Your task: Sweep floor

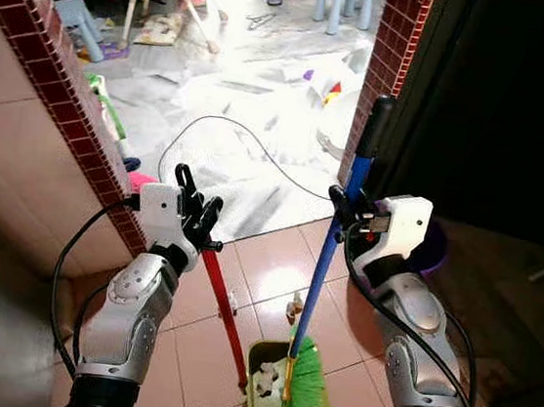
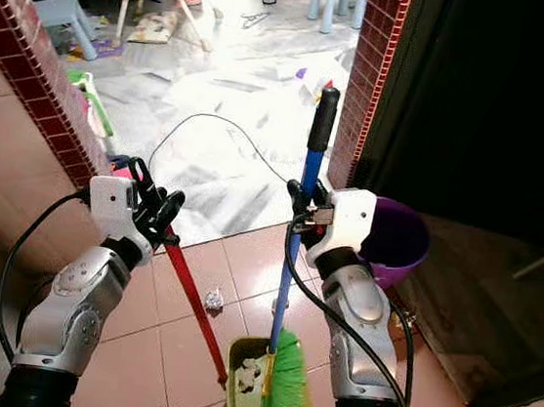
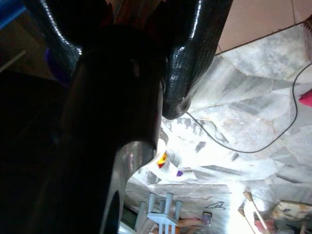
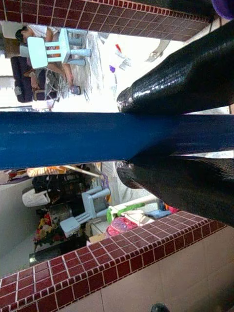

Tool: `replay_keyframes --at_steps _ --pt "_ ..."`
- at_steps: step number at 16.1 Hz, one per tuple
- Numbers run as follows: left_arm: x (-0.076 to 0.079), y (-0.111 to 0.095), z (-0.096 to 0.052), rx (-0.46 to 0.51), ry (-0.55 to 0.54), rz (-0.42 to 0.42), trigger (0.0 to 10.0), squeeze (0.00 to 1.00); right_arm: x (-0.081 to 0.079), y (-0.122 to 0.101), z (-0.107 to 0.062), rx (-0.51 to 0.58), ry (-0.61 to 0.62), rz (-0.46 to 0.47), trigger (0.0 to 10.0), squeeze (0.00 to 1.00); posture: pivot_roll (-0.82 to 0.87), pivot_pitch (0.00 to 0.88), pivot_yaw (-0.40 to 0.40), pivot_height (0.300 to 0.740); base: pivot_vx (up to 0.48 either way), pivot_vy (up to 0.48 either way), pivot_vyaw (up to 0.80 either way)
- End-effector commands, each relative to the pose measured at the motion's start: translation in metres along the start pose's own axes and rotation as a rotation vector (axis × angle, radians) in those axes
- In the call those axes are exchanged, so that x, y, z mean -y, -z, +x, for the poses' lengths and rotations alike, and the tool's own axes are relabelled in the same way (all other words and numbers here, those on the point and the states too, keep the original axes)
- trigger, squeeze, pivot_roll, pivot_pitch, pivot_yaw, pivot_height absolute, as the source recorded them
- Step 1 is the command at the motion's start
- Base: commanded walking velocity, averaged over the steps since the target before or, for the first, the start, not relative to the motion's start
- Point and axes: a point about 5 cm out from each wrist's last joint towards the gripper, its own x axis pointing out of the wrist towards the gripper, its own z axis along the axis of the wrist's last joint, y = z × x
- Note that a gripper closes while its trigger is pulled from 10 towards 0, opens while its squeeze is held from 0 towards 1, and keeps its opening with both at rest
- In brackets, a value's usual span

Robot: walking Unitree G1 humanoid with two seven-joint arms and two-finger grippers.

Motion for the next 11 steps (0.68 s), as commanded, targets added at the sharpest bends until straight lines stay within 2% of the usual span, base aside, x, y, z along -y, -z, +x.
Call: replay_keyframes --at_steps 1,3,5,8,9,11 --pt "0.004 -0.009 0.004 0.047 0.009 -0.028 10.0 0.00 -0.008 0.001 0.006 -0.001 -0.034 0.033 10.0 0.00 -0.15 0.000 0.100 0.740 0.000 0.000 -0.80" --pt "0.003 -0.010 0.007 0.047 0.002 -0.009 10.0 0.00 -0.009 0.005 0.007 -0.012 -0.044 0.042 10.0 0.00 -0.14 0.000 0.094 0.740 0.000 0.000 -0.80" --pt "0.001 -0.017 0.009 0.067 0.005 0.023 10.0 0.00 -0.015 0.009 0.006 -0.026 -0.077 0.013 10.0 0.00 -0.13 0.000 0.085 0.740 0.000 0.000 0.00" --pt "0.001 -0.018 0.010 0.076 0.001 0.008 10.0 0.00 -0.025 0.011 0.006 -0.034 -0.131 -0.013 10.0 0.00 -0.14 0.000 0.083 0.740 0.000 0.000 0.00" --pt "0.001 -0.017 0.011 0.075 -0.001 0.000 10.0 0.00 -0.027 0.013 0.005 -0.038 -0.147 -0.030 10.0 0.00 -0.15 0.000 0.083 0.740 0.000 -0.296 0.77" --pt "0.004 -0.013 0.011 0.067 -0.001 -0.014 10.0 0.00 -0.026 0.014 0.004 -0.031 -0.127 -0.013 10.0 0.00 -0.15 0.000 0.084 0.740 0.000 -0.302 0.00"
